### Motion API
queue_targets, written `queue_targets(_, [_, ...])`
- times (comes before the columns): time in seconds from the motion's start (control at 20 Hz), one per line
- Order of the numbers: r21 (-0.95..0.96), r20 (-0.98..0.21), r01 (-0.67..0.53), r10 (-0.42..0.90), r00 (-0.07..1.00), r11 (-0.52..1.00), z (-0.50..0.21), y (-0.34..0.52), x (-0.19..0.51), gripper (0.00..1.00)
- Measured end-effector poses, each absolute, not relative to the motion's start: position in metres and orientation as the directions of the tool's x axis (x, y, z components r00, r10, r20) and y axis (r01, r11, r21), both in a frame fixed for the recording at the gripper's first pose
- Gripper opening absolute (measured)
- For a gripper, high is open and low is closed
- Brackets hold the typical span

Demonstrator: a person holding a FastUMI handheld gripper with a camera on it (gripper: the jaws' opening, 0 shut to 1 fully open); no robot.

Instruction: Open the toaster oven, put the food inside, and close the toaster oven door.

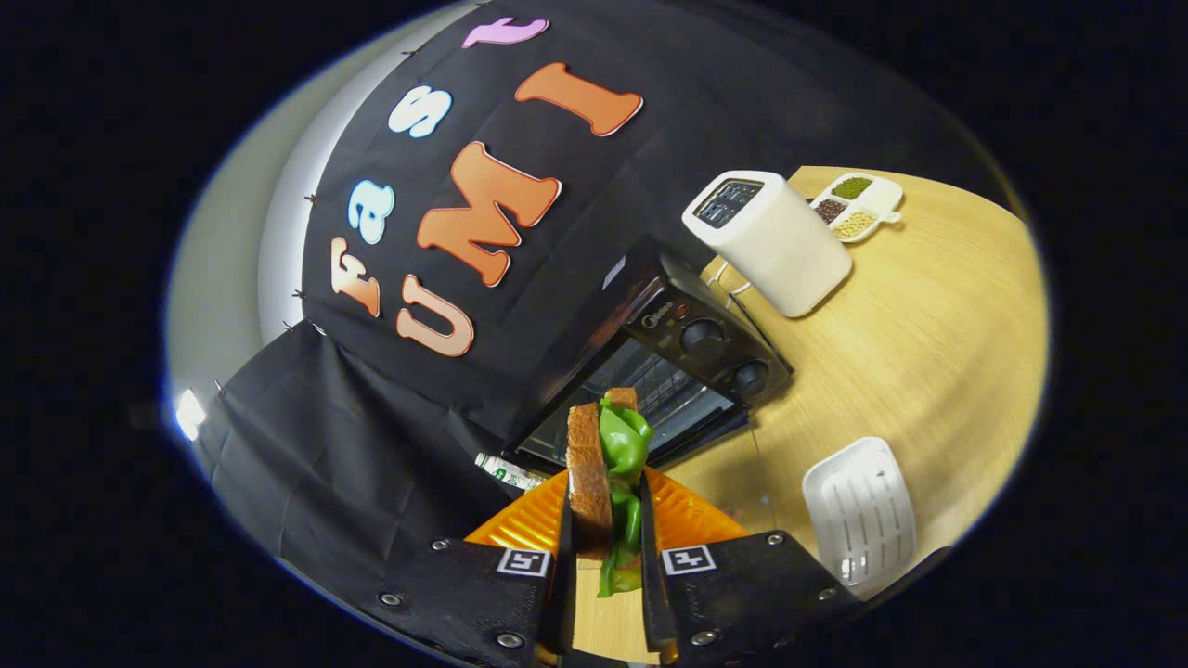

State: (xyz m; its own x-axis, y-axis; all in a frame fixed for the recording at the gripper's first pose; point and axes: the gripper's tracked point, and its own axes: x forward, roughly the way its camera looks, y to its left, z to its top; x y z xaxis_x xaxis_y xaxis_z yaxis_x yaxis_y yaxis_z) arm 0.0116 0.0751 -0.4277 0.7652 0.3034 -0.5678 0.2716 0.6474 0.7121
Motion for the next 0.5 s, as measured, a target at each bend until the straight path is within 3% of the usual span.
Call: queue_targets(0.5, [0.766,-0.535,0.312,0.289,0.794,0.562,-0.470,0.131,0.080,0.29])
